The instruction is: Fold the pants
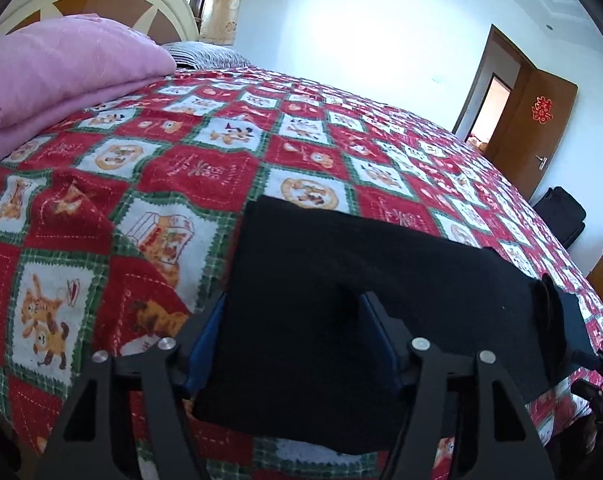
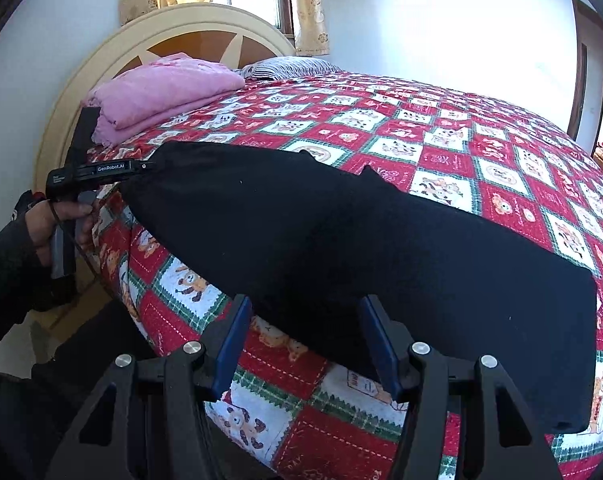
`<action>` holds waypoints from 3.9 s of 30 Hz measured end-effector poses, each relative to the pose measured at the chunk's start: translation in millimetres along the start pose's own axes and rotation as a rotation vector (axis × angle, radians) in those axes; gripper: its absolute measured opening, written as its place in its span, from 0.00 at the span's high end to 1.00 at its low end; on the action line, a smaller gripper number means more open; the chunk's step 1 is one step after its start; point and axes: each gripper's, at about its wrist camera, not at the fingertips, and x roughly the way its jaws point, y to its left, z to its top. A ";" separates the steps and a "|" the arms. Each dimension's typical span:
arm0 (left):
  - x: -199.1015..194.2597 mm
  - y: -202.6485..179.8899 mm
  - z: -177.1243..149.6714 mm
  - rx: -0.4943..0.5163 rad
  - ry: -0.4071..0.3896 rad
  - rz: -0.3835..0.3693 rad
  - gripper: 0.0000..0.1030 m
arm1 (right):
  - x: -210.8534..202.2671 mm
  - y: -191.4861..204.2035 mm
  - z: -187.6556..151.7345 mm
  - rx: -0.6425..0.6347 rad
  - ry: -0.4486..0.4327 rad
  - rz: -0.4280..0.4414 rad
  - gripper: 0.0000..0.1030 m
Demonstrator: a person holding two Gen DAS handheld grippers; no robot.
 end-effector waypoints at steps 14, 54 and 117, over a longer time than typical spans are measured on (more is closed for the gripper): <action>3.0 8.4 14.9 0.000 0.008 -0.072 0.73 | 0.9 -2.0 -1.5 0.012 -0.010 -0.015 0.43; -71.9 -93.3 64.5 -0.170 -0.068 -0.582 0.78 | -91.4 -84.0 -8.0 0.299 -0.052 -0.201 0.43; 18.5 -264.4 -31.7 0.187 0.038 -0.276 0.05 | -80.8 -151.8 -6.0 0.497 -0.171 -0.238 0.32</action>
